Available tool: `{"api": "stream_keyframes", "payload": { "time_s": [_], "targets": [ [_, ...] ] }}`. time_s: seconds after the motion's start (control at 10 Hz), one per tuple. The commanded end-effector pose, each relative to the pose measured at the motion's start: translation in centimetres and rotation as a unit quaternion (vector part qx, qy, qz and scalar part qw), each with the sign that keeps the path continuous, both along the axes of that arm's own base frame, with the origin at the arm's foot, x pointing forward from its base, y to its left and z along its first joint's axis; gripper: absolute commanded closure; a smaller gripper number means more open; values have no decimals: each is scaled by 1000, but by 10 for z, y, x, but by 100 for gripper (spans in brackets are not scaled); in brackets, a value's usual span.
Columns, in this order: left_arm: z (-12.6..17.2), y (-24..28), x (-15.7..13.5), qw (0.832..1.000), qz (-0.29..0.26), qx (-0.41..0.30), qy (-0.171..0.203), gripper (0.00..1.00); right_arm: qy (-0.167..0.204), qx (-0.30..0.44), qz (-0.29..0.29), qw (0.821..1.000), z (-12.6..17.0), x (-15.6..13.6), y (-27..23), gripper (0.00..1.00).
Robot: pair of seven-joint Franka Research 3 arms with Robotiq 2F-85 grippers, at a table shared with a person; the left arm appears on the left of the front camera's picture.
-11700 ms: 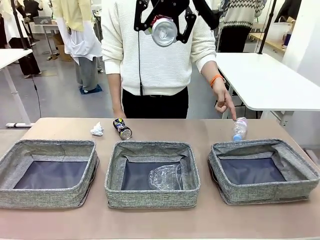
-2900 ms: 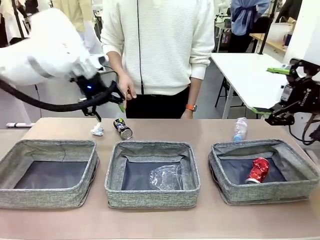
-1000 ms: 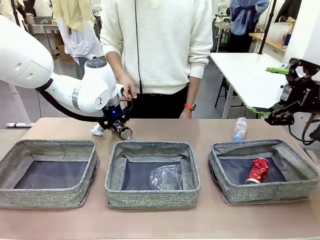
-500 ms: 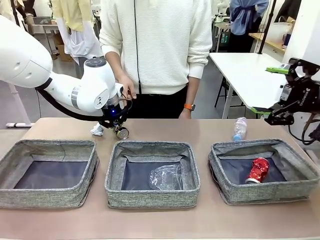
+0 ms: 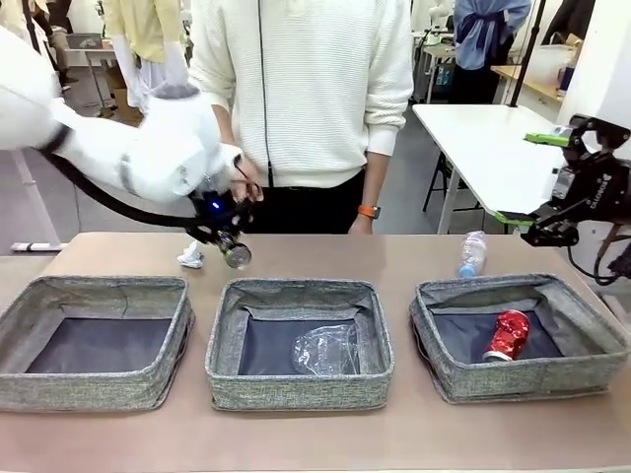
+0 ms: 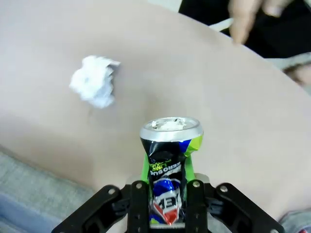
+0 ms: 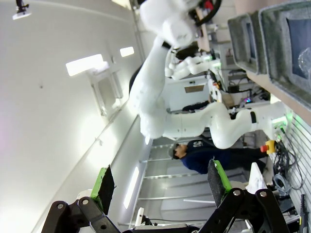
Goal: Sort the waste into the appropriate baskets.
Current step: Pick up the waste item pointed out by the person.
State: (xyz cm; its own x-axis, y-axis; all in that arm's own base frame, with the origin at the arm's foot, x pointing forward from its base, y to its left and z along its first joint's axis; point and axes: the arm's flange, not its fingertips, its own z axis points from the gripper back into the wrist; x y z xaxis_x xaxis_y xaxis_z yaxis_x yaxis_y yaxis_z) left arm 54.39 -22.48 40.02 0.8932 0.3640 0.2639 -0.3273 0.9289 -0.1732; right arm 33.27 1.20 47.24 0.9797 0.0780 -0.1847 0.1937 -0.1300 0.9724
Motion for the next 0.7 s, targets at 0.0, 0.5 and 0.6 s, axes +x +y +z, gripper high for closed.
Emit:
{"api": "stream_keyframes", "payload": {
  "time_s": [0.0, 0.5, 0.6],
  "targets": [
    [95, 32, -91, 998, -36, -12, -45, 100, -1, 7, -1, 1000, 4, 0, 0, 0],
    [154, 11, -183, 986, -150, -7, -69, 100, -1, 7, -1, 1000, 4, 0, 0, 0],
    [154, 11, -183, 986, -150, -7, -69, 100, -1, 7, -1, 1000, 4, 0, 0, 0]
  ]
}}
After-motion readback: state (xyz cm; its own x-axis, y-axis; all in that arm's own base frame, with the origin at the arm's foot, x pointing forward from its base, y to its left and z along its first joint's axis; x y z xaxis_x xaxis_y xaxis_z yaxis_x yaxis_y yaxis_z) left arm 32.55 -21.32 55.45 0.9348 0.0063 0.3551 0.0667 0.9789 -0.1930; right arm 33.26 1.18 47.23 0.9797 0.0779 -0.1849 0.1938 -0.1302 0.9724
